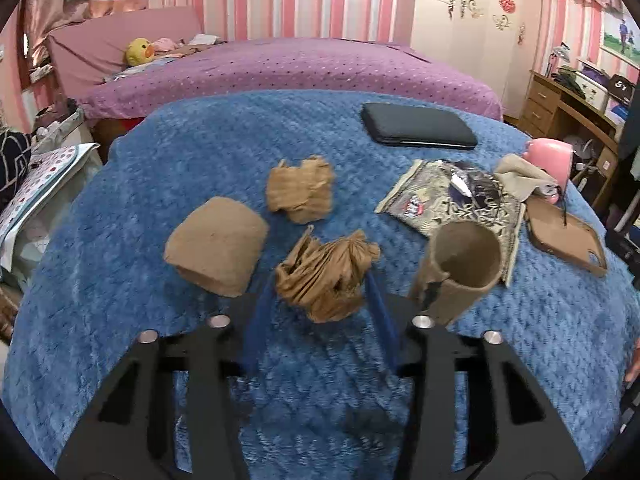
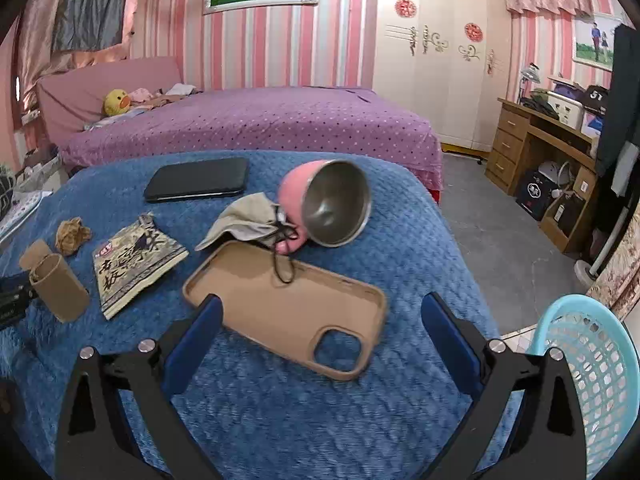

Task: Collect trash
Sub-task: 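Grasp crumpled brown paper with the left tool while the right tool grasps a brown paper cup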

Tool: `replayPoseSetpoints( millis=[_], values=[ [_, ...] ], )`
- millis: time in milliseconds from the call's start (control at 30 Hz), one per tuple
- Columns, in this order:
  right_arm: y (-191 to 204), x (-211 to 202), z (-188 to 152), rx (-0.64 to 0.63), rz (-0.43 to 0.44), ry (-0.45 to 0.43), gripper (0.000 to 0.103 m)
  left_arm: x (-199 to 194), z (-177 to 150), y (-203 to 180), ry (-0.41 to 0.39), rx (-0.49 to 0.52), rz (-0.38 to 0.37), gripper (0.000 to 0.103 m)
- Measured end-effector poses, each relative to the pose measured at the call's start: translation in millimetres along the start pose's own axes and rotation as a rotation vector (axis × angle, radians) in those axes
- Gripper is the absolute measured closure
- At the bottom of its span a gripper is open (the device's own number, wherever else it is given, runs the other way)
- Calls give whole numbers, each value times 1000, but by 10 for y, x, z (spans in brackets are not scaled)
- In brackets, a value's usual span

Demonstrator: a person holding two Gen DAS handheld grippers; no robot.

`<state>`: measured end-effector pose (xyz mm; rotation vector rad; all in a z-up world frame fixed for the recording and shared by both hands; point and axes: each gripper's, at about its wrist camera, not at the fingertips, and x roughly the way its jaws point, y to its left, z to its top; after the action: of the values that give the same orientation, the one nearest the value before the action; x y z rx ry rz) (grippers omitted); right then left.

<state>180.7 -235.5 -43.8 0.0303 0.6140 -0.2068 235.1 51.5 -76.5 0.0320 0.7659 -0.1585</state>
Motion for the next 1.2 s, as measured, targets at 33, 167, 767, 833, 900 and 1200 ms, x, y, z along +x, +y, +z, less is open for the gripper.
replayPoseSetpoints(
  millis=[33, 167, 767, 833, 900, 1200],
  values=[
    [40, -3, -4, -7, 6, 0, 6, -37, 4, -23, -16, 8, 7, 59],
    [209, -49, -33, -35, 53, -2, 6, -252, 24, -17, -68, 33, 23, 59],
    [1759, -142, -148, -263, 304, 1, 6, -644, -128, 972, -99, -121, 210, 59],
    [1909, -128, -108, -281, 314, -4, 6, -618, -146, 1027, -90, -125, 221, 59],
    [2004, -84, -70, -293, 324, -2, 6, -596, -150, 1054, -84, -142, 224, 60],
    [2051, 114, -45, -280, 406, 73, 56, -661, -93, 988, -106, -151, 225, 60]
  ],
)
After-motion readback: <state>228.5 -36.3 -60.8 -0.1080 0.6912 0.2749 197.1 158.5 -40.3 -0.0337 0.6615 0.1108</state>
